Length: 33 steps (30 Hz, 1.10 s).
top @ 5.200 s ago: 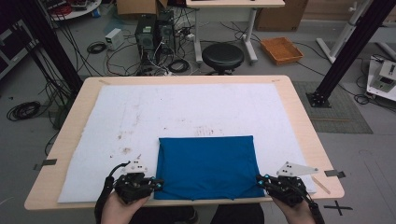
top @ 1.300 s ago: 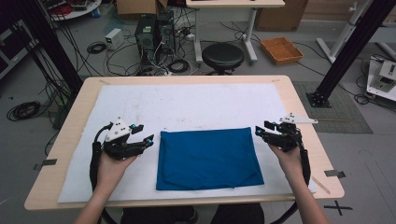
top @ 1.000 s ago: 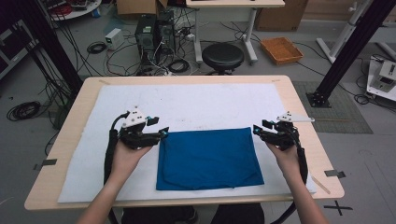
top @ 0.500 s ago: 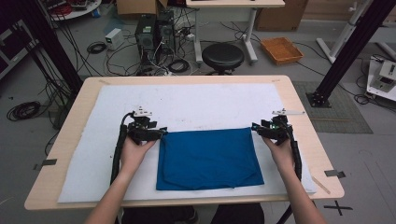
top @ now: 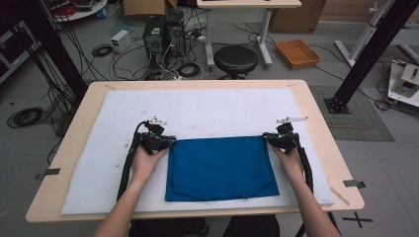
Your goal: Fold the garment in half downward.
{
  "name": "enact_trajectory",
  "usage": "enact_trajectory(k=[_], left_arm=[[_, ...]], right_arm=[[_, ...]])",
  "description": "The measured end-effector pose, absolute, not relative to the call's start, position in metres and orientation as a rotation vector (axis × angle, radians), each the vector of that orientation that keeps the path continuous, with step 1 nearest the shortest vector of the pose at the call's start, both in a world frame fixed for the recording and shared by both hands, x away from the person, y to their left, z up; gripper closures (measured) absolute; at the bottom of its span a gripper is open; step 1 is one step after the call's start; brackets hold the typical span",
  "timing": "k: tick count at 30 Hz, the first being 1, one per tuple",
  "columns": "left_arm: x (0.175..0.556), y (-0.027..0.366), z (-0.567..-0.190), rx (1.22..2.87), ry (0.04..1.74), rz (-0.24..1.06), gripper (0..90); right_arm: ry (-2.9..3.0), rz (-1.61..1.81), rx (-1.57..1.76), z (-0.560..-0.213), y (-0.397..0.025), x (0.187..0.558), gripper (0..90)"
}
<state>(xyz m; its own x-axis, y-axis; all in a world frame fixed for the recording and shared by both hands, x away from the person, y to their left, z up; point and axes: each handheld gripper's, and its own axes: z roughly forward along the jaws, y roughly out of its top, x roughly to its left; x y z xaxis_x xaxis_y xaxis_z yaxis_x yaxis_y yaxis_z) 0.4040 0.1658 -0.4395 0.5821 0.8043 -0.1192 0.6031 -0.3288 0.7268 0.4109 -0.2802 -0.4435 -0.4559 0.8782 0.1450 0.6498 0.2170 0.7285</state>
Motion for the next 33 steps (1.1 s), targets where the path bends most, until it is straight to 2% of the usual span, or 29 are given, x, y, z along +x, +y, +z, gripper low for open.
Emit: enact_trajectory(k=[7,8,9,10,14,21,25,33], left_arm=[[0.407,0.167,-0.440,2.031,1.120,0.367,85.8],[0.407,0.167,-0.438,2.017,1.136,0.384,80.8],[0.406,0.168,-0.436,2.007,1.153,0.401,67.0],[0.405,0.170,-0.433,1.988,1.152,0.399,57.2],[0.391,0.179,-0.417,1.928,1.102,0.440,46.9],[0.346,0.191,-0.390,1.886,0.951,0.530,40.9],[0.332,0.197,-0.381,1.855,0.907,0.572,38.8],[0.327,0.203,-0.380,1.838,0.898,0.559,38.0]], right_arm=[[2.174,1.071,1.415,-0.443,-0.280,0.409,88.4],[2.173,1.075,1.411,-0.443,-0.280,0.408,84.1],[2.165,1.074,1.408,-0.442,-0.281,0.407,76.7],[2.153,1.081,1.405,-0.441,-0.281,0.406,70.7],[2.107,1.137,1.379,-0.430,-0.289,0.399,55.1],[2.043,1.252,1.352,-0.407,-0.305,0.375,41.3],[2.029,1.306,1.326,-0.401,-0.311,0.363,39.1],[2.011,1.344,1.323,-0.393,-0.317,0.360,37.2]])
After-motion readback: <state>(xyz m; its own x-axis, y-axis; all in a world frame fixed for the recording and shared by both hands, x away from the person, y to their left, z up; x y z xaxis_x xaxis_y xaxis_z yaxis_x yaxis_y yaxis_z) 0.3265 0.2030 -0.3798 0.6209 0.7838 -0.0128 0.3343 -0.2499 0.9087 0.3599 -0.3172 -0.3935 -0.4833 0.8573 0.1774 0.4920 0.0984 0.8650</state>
